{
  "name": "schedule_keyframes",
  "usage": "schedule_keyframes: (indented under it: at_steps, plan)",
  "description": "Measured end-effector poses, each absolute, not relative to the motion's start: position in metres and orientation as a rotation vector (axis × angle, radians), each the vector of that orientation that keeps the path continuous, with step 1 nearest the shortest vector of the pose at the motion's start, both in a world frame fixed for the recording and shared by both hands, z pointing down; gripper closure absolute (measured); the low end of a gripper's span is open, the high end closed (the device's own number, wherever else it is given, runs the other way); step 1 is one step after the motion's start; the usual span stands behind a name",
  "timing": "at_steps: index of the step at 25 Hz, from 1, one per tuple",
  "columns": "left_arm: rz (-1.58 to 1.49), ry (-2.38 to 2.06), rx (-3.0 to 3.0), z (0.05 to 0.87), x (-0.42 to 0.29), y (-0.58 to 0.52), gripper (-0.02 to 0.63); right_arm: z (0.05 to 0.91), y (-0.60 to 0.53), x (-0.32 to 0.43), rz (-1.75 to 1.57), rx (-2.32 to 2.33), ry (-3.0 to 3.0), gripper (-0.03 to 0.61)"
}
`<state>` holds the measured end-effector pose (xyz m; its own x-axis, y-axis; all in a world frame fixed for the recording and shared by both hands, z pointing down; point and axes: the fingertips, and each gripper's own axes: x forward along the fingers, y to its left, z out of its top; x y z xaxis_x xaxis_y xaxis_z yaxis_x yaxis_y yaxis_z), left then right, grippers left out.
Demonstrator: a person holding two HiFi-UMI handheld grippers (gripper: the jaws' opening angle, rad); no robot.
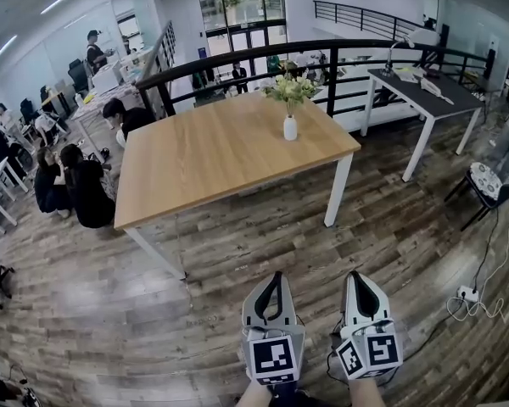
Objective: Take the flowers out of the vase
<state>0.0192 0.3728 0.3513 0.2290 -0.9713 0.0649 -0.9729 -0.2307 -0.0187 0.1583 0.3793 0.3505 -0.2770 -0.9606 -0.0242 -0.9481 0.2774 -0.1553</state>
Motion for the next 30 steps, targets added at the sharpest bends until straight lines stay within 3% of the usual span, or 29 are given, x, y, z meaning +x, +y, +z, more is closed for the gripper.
schedule_keyframes:
  at_steps: [30]
  plan:
    - [0.086, -1.846, 2.454, 0.366, -0.012, 0.248, 0.598, 0.362, 0.257, 0.112, -0.145, -1.85, 2.44, 0.583]
